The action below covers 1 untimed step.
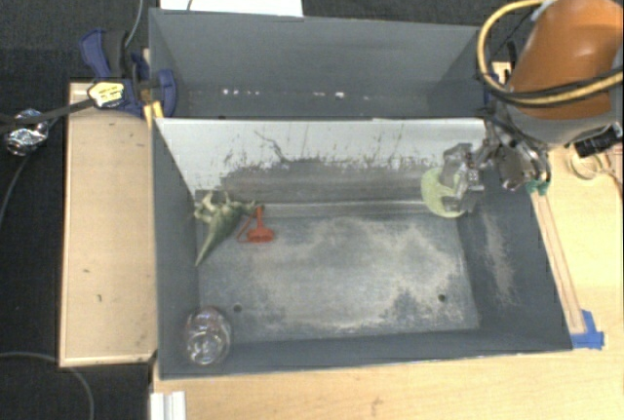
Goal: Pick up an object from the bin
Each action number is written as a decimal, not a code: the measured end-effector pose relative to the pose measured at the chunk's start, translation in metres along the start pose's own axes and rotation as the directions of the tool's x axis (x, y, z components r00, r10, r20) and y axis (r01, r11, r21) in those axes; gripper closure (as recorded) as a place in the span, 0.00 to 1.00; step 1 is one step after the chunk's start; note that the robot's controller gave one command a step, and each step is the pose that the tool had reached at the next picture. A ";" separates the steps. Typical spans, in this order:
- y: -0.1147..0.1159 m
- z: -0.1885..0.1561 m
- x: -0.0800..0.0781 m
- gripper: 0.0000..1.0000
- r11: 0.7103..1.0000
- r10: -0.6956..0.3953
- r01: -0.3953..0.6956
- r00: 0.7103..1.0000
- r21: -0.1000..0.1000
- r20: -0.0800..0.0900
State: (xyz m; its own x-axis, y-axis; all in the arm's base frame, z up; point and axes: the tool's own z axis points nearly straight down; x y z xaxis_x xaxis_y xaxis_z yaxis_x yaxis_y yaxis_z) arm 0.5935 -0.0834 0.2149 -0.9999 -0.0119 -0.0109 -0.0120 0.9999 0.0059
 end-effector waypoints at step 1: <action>0.000 0.000 0.000 1.00 1.000 -0.001 0.001 1.000 0.000 0.000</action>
Offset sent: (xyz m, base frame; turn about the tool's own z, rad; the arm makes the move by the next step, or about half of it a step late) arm 0.0000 0.0000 0.0000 0.0000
